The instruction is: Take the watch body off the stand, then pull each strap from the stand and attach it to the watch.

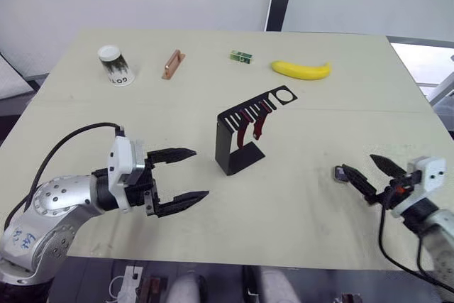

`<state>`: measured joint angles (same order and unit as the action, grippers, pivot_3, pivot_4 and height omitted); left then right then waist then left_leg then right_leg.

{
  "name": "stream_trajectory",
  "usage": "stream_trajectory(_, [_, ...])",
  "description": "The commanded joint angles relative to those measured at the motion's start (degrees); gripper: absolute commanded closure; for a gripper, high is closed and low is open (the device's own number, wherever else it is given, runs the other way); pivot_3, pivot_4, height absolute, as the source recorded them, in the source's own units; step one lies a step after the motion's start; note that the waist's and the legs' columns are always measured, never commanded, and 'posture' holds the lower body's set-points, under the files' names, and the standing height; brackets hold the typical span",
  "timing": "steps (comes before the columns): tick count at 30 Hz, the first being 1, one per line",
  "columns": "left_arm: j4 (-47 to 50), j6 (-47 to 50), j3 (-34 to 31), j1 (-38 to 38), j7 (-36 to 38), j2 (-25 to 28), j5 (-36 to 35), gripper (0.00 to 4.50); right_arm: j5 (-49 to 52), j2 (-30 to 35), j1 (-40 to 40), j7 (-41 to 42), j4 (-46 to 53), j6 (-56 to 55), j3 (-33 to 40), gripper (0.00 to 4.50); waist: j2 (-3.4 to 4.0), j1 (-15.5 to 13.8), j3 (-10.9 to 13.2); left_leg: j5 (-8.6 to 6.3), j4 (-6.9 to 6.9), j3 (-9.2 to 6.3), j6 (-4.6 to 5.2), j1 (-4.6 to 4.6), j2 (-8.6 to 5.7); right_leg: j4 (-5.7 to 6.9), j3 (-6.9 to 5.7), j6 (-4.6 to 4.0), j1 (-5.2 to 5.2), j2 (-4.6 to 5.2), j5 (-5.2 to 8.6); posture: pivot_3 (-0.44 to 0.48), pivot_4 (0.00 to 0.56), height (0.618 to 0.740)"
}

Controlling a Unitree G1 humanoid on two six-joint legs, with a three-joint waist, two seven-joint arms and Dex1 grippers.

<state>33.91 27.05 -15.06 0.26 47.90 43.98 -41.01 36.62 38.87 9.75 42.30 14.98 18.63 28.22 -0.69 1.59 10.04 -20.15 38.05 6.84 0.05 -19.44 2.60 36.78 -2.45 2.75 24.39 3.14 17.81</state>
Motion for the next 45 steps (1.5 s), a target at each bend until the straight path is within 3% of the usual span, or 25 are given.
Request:
stream_trajectory(1, [-1.37,-5.2,-5.87,6.24,-1.86,-2.54,4.16,0.0,-1.03,4.37,1.48,12.11,-2.92,-8.8,4.41,0.06,0.01,-0.02,0.0,-0.02,0.0,0.02,0.02,0.01,-0.01,-0.02,0.02,0.0,-0.01,0.0,0.0,0.0,0.15,0.739])
stream_trajectory(3, [-3.17,-9.16,-9.5,11.89,-2.65,-4.85,7.53,0.0,-5.54,8.2,2.06,17.6,-11.31,-16.43,5.88,0.06,-0.01,-0.02,0.01,-0.07,-0.01,0.06,0.04,0.03,0.0,-0.11,0.05,0.0,-0.03,-0.03,0.0,0.0,0.15,0.739])
stream_trajectory(7, [-7.97,-17.65,-14.64,20.03,-1.85,-7.49,13.45,0.0,-11.13,14.55,-0.81,20.85,-31.8,-24.4,6.93,0.06,-0.14,-0.06,0.03,-0.12,0.0,0.12,0.12,0.14,-0.01,-0.31,0.04,0.01,-0.18,-0.03,0.0,0.0,0.15,0.739])
stream_trajectory(11, [-15.61,-24.91,-19.6,22.53,-3.09,-8.18,17.86,0.0,-14.81,18.49,-5.66,19.53,-51.89,-34.16,8.37,0.06,-0.15,-0.09,0.04,-0.14,0.01,0.17,0.15,0.23,0.0,-0.36,0.07,-0.02,-0.26,-0.03,0.01,0.0,0.15,0.739])
stream_trajectory(15, [-16.44,-26.53,-21.23,22.44,-4.67,-8.85,18.0,0.0,-16.33,19.64,-8.65,19.08,-61.4,-41.02,7.96,0.06,-0.14,0.05,0.04,-0.14,0.0,0.21,0.14,0.26,0.03,-0.37,0.1,-0.03,-0.27,-0.04,0.02,0.0,0.15,0.739])
stream_trajectory(17, [-12.53,-25.72,-18.73,23.19,-5.41,-10.18,17.74,0.0,-16.06,18.1,-10.18,20.27,-60.7,-42.33,6.21,0.06,-0.1,0.21,0.02,-0.14,0.0,0.22,0.13,0.27,0.05,-0.36,0.11,-0.02,-0.29,-0.04,0.01,0.0,0.15,0.739])
stream_trajectory(23, [0.61,-19.25,-10.85,24.13,-10.69,-14.2,17.26,0.0,-7.88,11.16,-12.25,27.08,-44.31,-37.12,2.53,0.06,0.06,0.61,0.01,-0.28,-0.04,0.24,-0.1,0.49,0.24,-0.33,0.19,0.0,-0.72,-0.2,0.0,0.0,0.15,0.739])
stream_trajectory(28, [8.65,-12.41,-2.18,22.4,-14.97,-15.65,17.25,0.0,0.7,7.04,-9.04,26.34,-23.24,-26.51,0.67,0.06,0.34,-0.03,-0.03,-0.29,-0.03,0.22,-0.07,0.48,0.23,-0.33,0.19,0.0,-0.72,-0.19,0.0,0.0,0.15,0.739])
stream_trajectory(33, [11.42,-8.37,10.35,16.56,-21.23,-18.68,23.49,0.0,2.13,1.83,-0.46,23.77,-6.77,-24.16,-0.74,0.06,0.33,-1.3,-0.05,-0.31,-0.02,-0.01,-0.04,0.63,0.19,-0.39,0.17,0.01,-0.74,-0.19,0.0,0.0,0.15,0.739])
stream_trajectory(40, [7.49,-7.35,26.45,8.16,-32.95,-28.48,36.64,0.0,1.39,0.06,4.97,20.77,-0.21,-21.32,0.05,0.06,0.3,-1.42,-0.04,-0.4,-0.01,0.09,0.06,0.56,0.15,-0.5,0.32,0.08,-0.87,-0.23,-0.04,0.0,0.15,0.739])
stream_trajectory(45, [3.64,-6.46,30.24,5.89,-41.67,-35.09,44.55,0.0,1.53,0.9,5.78,21.65,0.81,-20.07,-0.16,0.06,0.28,-1.23,-0.06,-0.39,-0.03,0.18,0.03,0.58,0.25,-0.53,0.53,0.07,-0.9,-0.48,-0.03,0.0,0.15,0.739])
